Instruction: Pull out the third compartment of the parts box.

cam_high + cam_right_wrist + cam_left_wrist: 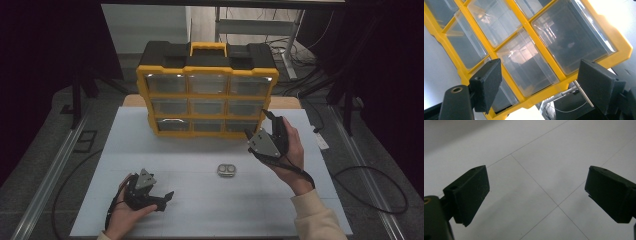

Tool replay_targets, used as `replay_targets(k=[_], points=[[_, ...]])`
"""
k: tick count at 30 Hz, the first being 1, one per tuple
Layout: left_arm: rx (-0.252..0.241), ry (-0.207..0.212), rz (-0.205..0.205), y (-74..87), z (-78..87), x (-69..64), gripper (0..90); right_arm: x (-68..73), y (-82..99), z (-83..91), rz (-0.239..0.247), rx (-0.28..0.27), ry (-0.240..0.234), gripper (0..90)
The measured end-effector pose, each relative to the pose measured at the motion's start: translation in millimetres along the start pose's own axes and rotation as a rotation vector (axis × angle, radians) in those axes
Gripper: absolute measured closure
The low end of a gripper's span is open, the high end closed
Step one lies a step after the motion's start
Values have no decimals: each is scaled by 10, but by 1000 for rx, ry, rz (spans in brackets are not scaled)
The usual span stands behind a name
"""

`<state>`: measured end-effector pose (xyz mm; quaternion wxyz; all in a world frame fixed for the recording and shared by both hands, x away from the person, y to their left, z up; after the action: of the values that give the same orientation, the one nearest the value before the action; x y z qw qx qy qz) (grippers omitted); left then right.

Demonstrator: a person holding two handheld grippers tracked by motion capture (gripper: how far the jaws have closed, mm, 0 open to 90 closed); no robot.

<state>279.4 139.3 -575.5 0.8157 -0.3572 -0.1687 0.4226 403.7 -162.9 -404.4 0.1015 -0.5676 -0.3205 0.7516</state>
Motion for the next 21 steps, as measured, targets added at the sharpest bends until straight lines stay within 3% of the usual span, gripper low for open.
replay_targets(k=[21], points=[[-3,2,1,-2,1,3,63,-81,-53,-77,24,10,13,202]])
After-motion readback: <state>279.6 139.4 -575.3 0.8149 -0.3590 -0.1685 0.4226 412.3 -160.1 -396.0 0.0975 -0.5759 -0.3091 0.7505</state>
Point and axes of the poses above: each handheld gripper's, and its own axes: z roughly backward along the jaws, y roughly out of its underside, x roughly to its left, the point moved 7 cm from there along -z, roughly forward along the jaws, and after that the axes turned 1 degree about -z, right-handed, at the moved point
